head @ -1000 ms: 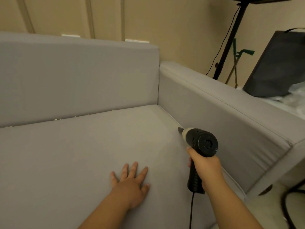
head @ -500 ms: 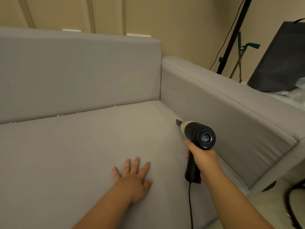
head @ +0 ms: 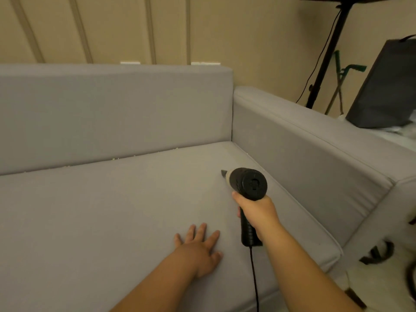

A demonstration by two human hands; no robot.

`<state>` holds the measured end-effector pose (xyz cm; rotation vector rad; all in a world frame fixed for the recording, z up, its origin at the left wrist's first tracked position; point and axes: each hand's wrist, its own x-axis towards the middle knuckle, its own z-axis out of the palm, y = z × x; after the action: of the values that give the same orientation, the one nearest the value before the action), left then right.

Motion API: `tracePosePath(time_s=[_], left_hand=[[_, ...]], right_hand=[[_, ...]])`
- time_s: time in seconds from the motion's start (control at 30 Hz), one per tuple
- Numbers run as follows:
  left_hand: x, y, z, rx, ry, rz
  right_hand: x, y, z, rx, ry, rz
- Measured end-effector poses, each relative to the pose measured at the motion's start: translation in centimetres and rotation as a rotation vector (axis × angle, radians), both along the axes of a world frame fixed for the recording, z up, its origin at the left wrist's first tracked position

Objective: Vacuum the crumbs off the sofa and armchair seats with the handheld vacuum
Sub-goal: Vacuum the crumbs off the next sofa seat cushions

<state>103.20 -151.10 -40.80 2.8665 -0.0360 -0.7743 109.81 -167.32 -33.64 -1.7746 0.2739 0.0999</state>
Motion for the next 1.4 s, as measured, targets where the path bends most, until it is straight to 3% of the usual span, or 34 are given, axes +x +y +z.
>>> tracePosePath(time_s=[0.23,0.6,0.73,0.97,1.23,1.4], left_hand=[[-1.8,-1.8,0.8,0.024,-0.005,-0.048],[-4.1,-0.4,2.5,0.029,0.053,0.005],[-4.7,1.8,2.4,0.036,0.05,0.054],[-6.6,12.3,0.7,0.064,0.036,0.277],[-8.1,21.2,-0.2,0.09,-0.017,0.451],[-9.0,24.7,-1.2,0.103,-0.062,0.513]], right_hand=[[-9.1,-2.6,1.2,-0.019,-0.014,-0.089],[-15.1,-4.1,3.3,0.024,0.055,0.125],[-14.5,-2.4,3.3,0.001,0.058,0.223],[-9.1,4.7,2.5,-0.221,0.017,0.506],[-2.6,8.3,0.8,-0.004,0.021,0.274],[-1.5,12.3,-0.8,-0.012,-0.001,0.283]])
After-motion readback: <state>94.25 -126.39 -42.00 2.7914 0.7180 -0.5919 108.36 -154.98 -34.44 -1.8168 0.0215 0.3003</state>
